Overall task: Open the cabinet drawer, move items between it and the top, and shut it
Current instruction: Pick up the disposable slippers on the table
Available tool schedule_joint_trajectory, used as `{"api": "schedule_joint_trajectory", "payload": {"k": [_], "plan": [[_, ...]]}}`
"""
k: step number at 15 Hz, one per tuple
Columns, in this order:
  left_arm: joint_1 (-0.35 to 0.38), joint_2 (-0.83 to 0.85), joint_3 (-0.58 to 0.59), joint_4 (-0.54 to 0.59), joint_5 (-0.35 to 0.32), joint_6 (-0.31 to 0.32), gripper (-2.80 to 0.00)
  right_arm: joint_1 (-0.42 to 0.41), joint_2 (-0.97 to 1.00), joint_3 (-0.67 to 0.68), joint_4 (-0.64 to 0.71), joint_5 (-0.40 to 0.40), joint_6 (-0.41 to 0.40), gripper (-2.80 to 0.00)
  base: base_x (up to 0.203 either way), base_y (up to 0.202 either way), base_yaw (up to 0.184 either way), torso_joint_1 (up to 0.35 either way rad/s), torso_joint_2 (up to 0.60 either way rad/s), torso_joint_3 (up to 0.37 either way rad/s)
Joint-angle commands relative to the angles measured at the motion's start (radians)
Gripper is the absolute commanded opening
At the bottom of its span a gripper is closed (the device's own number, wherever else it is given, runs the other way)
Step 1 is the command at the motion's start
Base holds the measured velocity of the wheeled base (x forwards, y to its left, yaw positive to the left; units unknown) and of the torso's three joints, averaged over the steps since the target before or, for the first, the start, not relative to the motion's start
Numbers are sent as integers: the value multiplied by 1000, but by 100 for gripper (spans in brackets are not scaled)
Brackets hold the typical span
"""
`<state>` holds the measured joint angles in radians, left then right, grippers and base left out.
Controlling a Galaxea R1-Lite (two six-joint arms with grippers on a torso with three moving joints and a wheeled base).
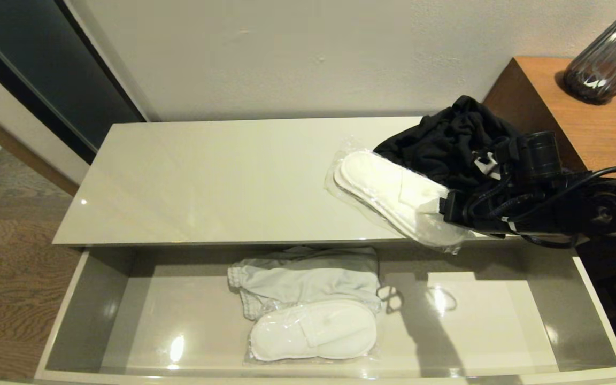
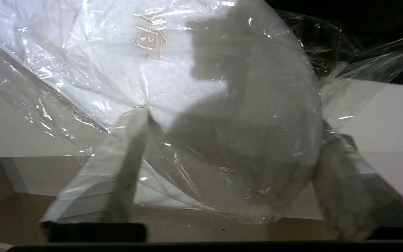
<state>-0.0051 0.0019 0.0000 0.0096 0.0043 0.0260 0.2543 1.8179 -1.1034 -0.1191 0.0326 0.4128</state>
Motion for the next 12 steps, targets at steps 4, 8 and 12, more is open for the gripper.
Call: {"api": "schedule_joint_trajectory", "payload": {"k": [4,8,12], "plan": [[1,1,0,0,0,0,-280,17,-22,-7,2,-6,2,-280,0,0,0,0,0,0],[1,1,0,0,0,0,-280,27,-77,-20,28,-7,3,-280,0,0,0,0,0,0],[1,1,0,0,0,0,-280,53,-143,-46,116,-10,6,-280,0,0,0,0,0,0]]}}
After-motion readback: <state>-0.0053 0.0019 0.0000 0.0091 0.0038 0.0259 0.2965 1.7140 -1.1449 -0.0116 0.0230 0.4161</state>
